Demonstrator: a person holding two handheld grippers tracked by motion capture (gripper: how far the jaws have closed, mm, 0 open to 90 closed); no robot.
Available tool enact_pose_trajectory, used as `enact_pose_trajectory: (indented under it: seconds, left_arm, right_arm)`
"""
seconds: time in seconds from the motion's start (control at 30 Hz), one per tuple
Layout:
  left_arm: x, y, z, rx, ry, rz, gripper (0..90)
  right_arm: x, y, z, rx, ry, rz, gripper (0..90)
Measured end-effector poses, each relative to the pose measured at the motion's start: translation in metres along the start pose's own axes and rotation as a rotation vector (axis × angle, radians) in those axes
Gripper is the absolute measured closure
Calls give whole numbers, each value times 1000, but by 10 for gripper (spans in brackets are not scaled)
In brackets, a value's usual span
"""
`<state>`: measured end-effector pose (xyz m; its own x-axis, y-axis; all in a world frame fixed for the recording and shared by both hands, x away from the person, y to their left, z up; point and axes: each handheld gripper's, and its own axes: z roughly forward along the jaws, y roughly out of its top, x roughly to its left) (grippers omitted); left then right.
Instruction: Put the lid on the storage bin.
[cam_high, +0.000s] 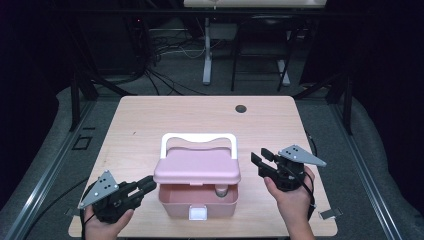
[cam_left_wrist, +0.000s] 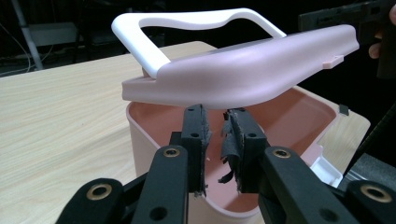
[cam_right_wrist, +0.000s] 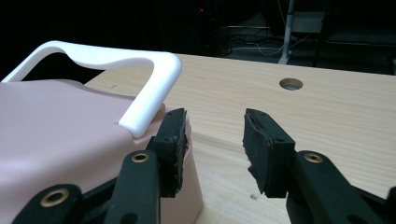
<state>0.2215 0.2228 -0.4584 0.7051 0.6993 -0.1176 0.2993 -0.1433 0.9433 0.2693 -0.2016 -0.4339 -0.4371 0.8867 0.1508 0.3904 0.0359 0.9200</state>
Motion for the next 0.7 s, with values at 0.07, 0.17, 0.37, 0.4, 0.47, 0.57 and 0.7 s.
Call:
enact_pose_trajectory:
  seconds: [0.07,0.17,0.37,0.4,0.47,0.57,0.7]
  left_arm:
    - [0,-2,0,3,1,5,777]
    - [-1,-4,-1,9,1,9,777]
    - [-3,-13,0,20,2,8,776]
    - [-3,-14,0,16,4,-1,776]
    - [-3,-17,0,20,4,3,776]
    - [-4,-20,0,25,2,0,777]
    - [-4,-23,0,40,4,1,776]
  right_arm:
    - [0,0,0,1,1,2,589]
    - [0,-1,0,2,3,2,589]
    - [0,-2,2,7,5,3,589]
    - [0,-2,2,8,5,4,589]
    - [1,-3,3,13,7,3,589]
    - [1,-3,3,11,8,2,589]
    - [0,-3,2,9,6,7,588]
